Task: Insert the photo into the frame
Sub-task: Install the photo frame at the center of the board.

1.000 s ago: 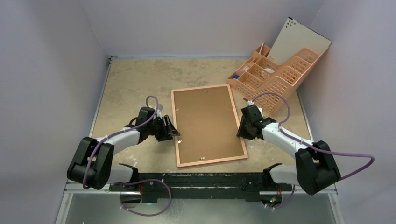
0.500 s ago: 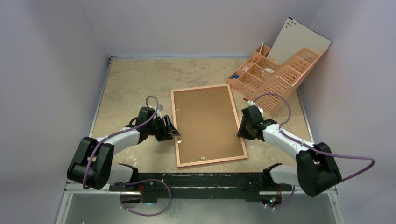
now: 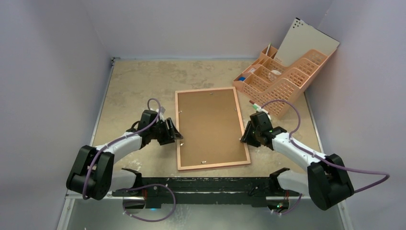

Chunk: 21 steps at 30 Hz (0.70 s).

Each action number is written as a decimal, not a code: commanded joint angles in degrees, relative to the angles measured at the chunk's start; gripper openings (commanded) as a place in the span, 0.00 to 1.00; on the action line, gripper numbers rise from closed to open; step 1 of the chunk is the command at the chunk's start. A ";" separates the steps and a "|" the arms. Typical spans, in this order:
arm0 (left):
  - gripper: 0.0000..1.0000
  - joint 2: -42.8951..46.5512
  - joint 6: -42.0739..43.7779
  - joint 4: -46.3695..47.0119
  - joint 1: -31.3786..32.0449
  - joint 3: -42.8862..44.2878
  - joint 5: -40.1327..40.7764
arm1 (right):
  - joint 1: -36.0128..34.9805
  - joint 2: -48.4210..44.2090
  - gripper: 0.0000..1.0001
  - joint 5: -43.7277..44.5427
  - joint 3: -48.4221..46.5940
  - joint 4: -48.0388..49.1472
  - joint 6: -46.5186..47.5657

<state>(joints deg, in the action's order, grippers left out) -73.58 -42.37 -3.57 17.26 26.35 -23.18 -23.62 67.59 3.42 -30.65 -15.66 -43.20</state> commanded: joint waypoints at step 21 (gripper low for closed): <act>0.54 5.62 -2.00 6.29 -0.29 -7.18 -1.32 | -0.22 3.92 0.28 6.20 7.15 15.23 -6.36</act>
<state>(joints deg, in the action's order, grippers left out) -69.04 -43.16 0.67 17.23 21.19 -22.90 -24.05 69.93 5.06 -28.40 -7.20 -45.78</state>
